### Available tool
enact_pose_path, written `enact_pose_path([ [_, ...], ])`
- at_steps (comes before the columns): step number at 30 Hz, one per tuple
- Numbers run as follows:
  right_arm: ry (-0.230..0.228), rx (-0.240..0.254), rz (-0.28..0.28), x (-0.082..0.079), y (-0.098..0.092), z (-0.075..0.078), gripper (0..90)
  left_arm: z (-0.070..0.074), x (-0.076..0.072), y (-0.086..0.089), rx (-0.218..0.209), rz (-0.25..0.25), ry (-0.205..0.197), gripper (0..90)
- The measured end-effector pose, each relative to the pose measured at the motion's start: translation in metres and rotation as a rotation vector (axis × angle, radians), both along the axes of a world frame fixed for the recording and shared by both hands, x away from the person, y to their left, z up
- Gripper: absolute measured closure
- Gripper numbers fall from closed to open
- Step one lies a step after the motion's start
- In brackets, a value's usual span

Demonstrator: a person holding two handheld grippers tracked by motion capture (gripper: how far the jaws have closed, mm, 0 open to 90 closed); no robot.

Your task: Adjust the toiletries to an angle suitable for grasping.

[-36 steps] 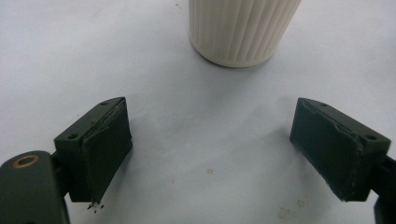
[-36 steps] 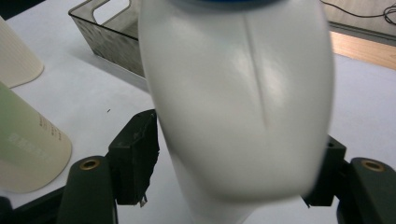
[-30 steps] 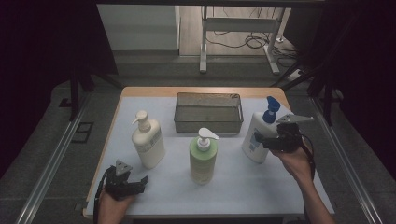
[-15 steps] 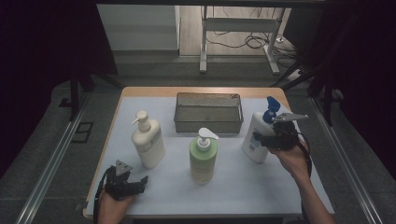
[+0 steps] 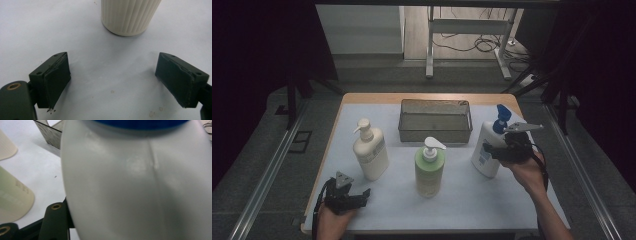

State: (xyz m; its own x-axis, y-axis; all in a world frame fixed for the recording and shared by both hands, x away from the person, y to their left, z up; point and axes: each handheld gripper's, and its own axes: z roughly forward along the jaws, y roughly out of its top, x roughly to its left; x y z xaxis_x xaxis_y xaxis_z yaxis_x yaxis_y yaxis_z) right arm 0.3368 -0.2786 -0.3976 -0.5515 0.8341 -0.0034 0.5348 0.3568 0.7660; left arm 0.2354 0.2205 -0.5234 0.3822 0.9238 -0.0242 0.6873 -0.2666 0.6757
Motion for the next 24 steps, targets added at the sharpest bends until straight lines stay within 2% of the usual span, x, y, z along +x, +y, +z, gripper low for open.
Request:
enact_pose_path([
  [12,-0.008,0.018,0.034,-0.011,0.004,0.022,39.6,0.0,0.0,0.0,-0.001,0.001,-0.001,12.2],
  [24,-0.015,0.041,0.071,-0.01,0.014,0.042,39.6,0.0,0.0,0.0,-0.001,0.0,-0.001,12.2],
])
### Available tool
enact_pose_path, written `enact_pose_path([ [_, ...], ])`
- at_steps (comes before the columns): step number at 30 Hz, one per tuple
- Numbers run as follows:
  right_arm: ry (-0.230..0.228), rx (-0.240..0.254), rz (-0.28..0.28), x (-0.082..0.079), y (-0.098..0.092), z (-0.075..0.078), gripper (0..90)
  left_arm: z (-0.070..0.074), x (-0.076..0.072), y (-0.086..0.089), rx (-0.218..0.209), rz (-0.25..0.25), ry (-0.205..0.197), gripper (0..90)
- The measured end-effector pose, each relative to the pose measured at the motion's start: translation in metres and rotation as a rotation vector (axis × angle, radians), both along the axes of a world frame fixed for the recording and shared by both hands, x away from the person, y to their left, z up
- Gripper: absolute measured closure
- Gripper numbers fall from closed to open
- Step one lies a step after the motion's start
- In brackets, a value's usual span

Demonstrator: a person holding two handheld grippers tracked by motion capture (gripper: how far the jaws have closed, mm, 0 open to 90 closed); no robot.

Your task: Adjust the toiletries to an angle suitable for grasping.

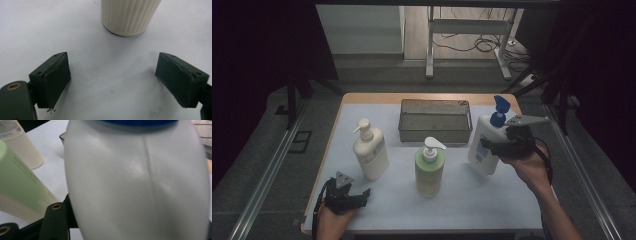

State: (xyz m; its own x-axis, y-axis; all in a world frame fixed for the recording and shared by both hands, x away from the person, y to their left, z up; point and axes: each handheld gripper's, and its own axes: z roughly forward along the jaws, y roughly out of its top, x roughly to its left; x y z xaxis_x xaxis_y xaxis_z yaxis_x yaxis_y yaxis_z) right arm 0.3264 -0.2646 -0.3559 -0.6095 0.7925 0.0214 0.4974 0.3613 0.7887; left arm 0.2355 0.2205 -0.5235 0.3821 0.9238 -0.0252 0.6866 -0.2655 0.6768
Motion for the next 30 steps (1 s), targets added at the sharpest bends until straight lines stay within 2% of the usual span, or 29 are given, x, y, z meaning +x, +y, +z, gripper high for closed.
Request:
enact_pose_path([
  [11,-0.032,-0.009,0.048,0.007,0.018,0.016,39.7,0.0,0.0,0.0,0.0,0.0,0.001,12.2],
  [30,-0.059,0.02,0.055,0.031,0.049,0.042,39.9,0.0,0.0,0.0,0.0,-0.001,0.001,12.2],
])
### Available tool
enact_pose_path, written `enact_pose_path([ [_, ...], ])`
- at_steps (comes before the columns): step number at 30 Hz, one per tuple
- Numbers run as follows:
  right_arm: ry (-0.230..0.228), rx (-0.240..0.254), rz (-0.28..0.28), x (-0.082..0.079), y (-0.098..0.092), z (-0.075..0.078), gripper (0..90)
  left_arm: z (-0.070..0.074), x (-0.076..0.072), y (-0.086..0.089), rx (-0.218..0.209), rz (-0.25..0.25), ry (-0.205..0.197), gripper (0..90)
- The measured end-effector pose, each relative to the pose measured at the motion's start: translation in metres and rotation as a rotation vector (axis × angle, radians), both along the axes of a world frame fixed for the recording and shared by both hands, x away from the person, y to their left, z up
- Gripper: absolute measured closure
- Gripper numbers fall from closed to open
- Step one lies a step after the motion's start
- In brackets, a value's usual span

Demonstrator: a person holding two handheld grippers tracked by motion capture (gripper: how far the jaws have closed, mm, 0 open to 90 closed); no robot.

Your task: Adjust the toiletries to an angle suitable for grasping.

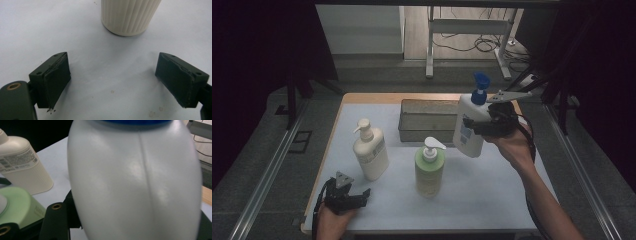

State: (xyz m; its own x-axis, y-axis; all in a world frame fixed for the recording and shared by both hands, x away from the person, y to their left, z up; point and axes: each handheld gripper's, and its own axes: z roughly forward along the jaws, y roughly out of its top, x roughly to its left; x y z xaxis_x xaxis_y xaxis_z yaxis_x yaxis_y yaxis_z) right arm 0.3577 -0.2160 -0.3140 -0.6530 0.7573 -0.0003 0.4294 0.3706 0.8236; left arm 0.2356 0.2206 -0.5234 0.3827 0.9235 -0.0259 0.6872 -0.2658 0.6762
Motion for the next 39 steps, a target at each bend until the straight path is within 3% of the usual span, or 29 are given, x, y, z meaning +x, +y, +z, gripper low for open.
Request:
enact_pose_path([
  [21,-0.025,0.018,-0.017,0.034,0.038,0.008,39.9,0.0,0.0,0.0,-0.001,0.0,0.0,12.2],
  [39,-0.039,0.031,-0.041,0.061,0.064,0.002,40.0,0.0,0.0,0.0,-0.001,0.001,-0.002,12.1],
])
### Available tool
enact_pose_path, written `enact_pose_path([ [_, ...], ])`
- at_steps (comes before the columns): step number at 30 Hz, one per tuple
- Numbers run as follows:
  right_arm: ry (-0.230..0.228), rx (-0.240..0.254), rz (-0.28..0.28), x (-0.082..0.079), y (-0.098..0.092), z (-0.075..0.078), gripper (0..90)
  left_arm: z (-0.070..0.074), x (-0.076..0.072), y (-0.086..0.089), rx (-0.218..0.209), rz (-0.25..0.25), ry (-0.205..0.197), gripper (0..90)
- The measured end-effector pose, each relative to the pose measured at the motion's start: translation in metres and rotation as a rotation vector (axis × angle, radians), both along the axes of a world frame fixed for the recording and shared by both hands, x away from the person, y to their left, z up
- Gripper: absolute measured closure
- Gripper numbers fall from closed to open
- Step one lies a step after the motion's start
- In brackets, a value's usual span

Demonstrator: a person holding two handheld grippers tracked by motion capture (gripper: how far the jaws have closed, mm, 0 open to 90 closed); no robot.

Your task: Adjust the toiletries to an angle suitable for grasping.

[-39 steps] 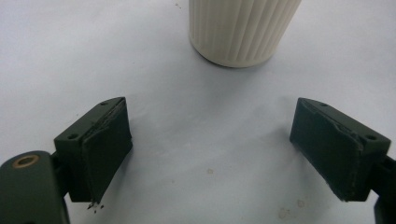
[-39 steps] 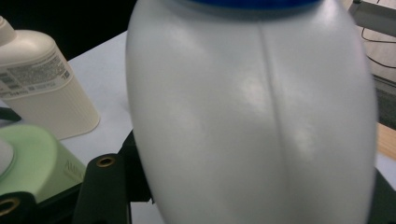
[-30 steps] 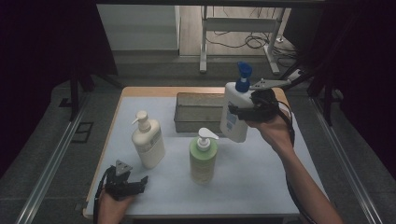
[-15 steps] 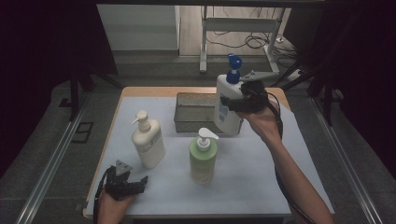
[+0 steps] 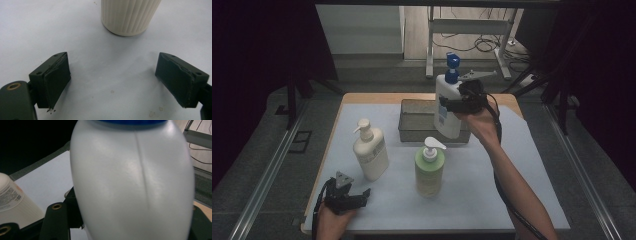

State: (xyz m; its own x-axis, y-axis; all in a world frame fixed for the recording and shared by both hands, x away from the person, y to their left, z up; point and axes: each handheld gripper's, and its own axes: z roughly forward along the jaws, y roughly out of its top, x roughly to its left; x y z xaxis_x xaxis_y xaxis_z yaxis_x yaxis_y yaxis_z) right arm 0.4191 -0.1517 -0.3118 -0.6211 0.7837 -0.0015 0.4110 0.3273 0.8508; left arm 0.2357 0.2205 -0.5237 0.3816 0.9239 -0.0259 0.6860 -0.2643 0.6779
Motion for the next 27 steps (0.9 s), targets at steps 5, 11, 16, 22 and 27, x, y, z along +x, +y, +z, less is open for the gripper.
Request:
enact_pose_path([
  [5,-0.003,0.005,-0.004,0.009,0.01,-0.003,40.0,0.0,0.0,0.0,-0.001,0.0,0.001,12.2],
  [11,-0.01,0.015,-0.014,0.019,0.021,-0.007,40.0,0.0,0.0,0.0,0.0,0.0,0.001,12.2],
  [16,-0.019,0.025,-0.03,0.028,0.03,-0.01,40.0,0.0,0.0,0.0,-0.001,0.001,0.0,12.1],
  [22,-0.028,0.031,-0.043,0.036,0.039,-0.012,40.0,0.0,0.0,0.0,-0.002,0.0,0.002,12.2],
  [27,-0.035,0.032,-0.049,0.043,0.049,-0.016,40.1,0.0,0.0,0.0,-0.001,0.001,-0.001,12.2],
])
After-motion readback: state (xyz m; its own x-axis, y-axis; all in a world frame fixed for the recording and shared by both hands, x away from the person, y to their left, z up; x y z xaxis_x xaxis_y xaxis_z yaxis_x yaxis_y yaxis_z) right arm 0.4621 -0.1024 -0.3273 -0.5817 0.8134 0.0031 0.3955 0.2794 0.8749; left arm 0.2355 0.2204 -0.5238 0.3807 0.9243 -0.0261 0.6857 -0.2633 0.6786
